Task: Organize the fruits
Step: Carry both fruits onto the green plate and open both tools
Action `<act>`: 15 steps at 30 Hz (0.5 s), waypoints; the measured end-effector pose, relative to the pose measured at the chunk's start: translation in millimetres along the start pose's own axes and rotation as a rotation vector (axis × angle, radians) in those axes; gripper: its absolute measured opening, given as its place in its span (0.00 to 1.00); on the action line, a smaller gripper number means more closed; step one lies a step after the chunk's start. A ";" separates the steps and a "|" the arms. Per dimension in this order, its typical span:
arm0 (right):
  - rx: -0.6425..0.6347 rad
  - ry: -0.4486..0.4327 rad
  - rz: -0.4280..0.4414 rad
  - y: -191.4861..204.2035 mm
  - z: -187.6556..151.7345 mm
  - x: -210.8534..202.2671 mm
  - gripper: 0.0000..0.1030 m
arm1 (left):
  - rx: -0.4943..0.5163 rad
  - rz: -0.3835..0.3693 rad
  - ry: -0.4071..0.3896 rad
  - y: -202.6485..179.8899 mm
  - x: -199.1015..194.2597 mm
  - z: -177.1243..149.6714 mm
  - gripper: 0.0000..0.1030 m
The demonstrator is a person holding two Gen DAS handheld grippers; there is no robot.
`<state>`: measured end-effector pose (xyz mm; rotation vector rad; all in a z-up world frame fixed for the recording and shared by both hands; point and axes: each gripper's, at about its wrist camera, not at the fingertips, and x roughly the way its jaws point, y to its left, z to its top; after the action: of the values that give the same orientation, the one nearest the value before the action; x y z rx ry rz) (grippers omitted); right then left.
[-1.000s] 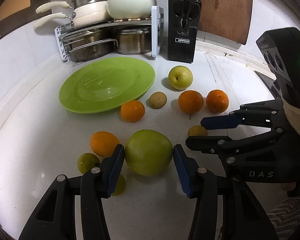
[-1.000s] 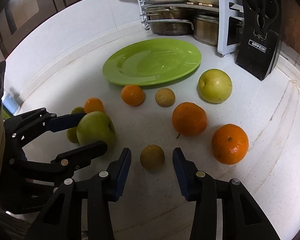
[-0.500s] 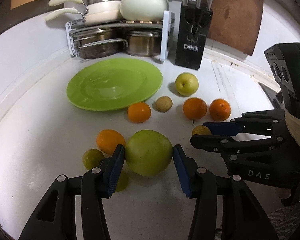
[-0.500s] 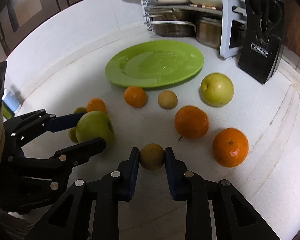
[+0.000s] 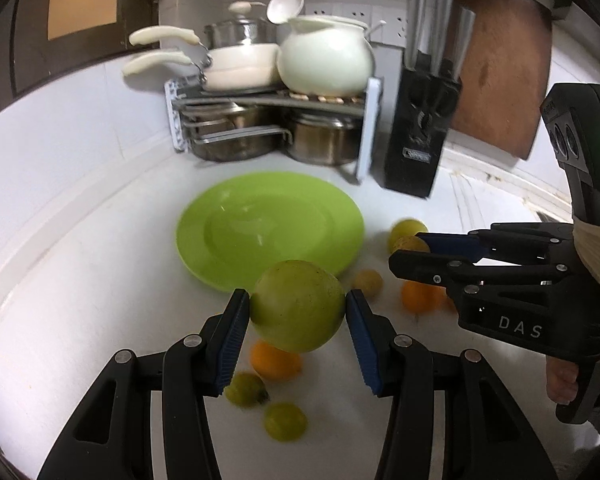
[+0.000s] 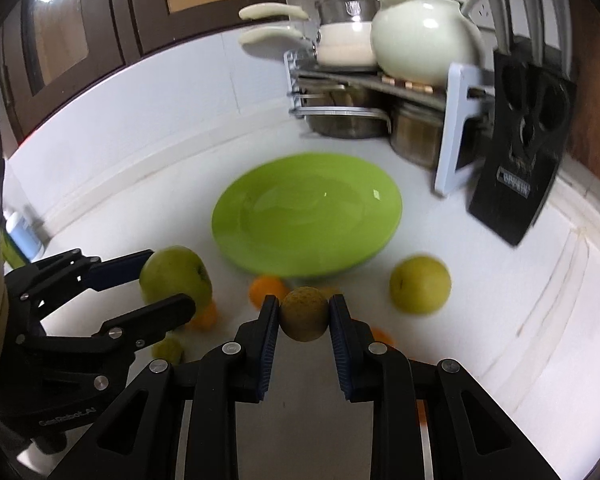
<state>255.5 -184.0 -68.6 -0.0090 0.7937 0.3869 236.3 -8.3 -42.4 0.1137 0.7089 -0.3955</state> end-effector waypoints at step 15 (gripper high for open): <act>0.069 0.097 -0.021 -10.1 50.6 69.6 0.26 | -0.047 0.003 0.106 48.0 66.5 39.5 0.48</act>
<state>338.2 -162.4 -82.7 0.0286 0.9023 0.3408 325.0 5.7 -57.5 0.0919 0.8221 -0.3717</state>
